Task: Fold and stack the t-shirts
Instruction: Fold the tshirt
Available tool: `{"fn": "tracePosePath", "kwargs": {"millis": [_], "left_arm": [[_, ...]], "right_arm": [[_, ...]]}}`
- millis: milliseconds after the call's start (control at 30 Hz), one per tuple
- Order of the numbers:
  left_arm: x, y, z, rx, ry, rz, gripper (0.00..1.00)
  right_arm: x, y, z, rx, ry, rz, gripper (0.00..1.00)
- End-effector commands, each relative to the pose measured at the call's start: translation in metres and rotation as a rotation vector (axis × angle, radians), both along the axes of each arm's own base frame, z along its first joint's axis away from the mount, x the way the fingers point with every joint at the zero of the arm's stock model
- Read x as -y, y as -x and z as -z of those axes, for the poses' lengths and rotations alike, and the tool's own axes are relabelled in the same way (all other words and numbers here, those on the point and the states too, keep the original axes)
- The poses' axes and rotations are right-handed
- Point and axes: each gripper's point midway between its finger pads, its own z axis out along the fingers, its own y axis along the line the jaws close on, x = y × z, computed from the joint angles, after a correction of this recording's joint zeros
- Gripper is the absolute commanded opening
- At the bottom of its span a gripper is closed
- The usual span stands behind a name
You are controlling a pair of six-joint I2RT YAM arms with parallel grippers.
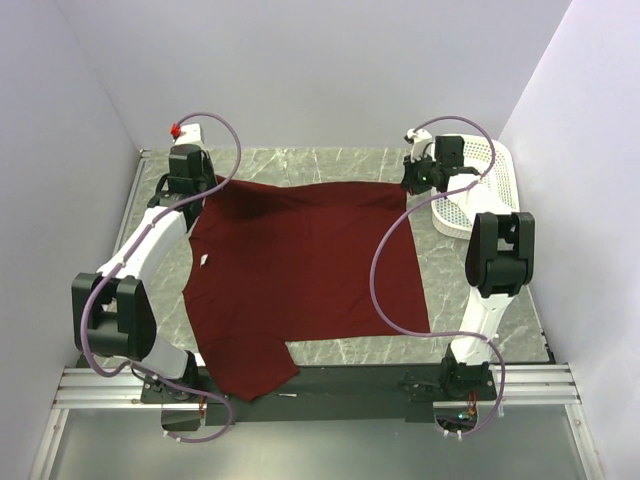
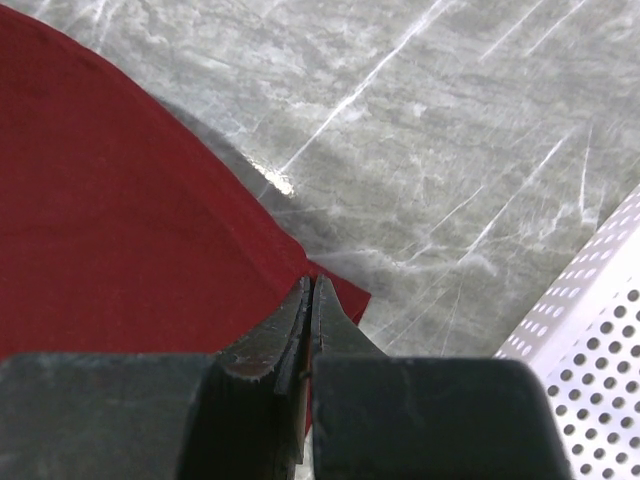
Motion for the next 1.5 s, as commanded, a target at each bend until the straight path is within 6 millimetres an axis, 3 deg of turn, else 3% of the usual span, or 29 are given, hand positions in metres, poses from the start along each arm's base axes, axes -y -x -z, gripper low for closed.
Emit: {"fn": "tracePosePath", "kwargs": {"millis": [0, 1000, 1467], "left_arm": [[0.002, 0.008, -0.023, 0.050, 0.012, -0.011, 0.00], [0.012, 0.049, -0.019, 0.044, 0.042, -0.001, 0.00], [0.014, 0.060, -0.006, 0.021, 0.052, 0.004, 0.00]], "right_arm": [[0.003, -0.012, -0.011, 0.039, 0.008, 0.005, 0.00], [0.007, -0.011, -0.001, 0.024, 0.017, 0.019, 0.00], [0.007, -0.009, 0.000, 0.020, 0.018, 0.022, 0.00]]}}
